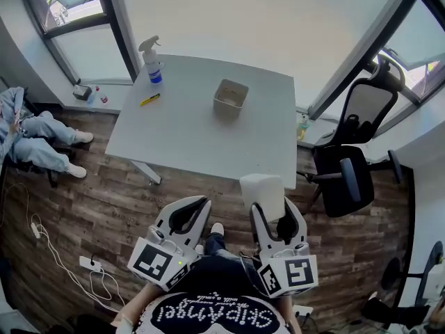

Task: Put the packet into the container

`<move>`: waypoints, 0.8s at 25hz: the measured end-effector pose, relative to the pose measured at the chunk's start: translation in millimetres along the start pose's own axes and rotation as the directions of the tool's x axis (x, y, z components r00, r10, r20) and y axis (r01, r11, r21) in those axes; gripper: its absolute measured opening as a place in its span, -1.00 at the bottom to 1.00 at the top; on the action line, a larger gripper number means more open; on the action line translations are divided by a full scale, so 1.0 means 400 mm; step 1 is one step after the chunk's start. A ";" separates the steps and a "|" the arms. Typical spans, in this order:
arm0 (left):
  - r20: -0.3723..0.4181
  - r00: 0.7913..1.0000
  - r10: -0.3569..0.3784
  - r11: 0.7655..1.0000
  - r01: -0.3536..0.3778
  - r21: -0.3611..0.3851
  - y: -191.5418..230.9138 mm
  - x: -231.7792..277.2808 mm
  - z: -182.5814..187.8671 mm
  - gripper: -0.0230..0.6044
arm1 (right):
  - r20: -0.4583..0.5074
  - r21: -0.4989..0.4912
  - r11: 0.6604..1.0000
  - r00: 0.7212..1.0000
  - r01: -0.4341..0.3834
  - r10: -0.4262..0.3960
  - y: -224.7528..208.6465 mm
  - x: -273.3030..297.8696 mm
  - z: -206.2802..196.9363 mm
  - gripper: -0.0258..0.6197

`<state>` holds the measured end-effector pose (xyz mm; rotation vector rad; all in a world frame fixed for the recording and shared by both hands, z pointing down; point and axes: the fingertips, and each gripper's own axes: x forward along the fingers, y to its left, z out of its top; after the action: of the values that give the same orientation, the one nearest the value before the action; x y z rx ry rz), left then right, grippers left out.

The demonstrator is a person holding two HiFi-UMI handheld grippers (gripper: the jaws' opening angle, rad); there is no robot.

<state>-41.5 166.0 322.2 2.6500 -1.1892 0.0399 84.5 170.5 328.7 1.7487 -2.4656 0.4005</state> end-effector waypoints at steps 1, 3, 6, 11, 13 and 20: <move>0.001 1.000 0.008 1.000 -0.008 0.001 0.005 0.009 0.001 -0.90 | -0.003 0.000 1.000 1.000 -0.008 0.008 -0.005 0.009 0.001 -0.12; 0.005 1.000 0.023 1.000 -0.023 0.003 0.015 0.025 0.004 -0.90 | -0.004 -0.006 1.000 1.000 -0.024 0.024 -0.012 0.028 0.006 -0.12; 0.018 0.999 0.045 0.999 -0.045 -0.001 0.031 0.043 0.012 -0.90 | 0.000 -0.013 0.999 0.999 -0.042 0.042 -0.021 0.051 0.017 -0.12; 0.036 0.997 0.068 0.998 -0.067 -0.018 0.042 0.065 0.014 -0.90 | 0.005 -0.016 0.998 0.998 -0.058 0.058 -0.038 0.067 0.029 -0.12; 0.041 0.996 0.073 0.997 -0.072 -0.021 0.044 0.074 0.018 -0.90 | 0.006 -0.018 0.998 0.998 -0.060 0.060 -0.045 0.071 0.034 -0.12; 0.051 0.995 0.084 0.996 -0.083 -0.026 0.044 0.100 0.024 -0.90 | 0.011 -0.025 0.997 0.998 -0.068 0.069 -0.067 0.085 0.045 -0.12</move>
<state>-28.3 123.2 321.2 2.5946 -1.3079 -0.0296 99.7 126.5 323.2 1.6658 -2.5326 0.3646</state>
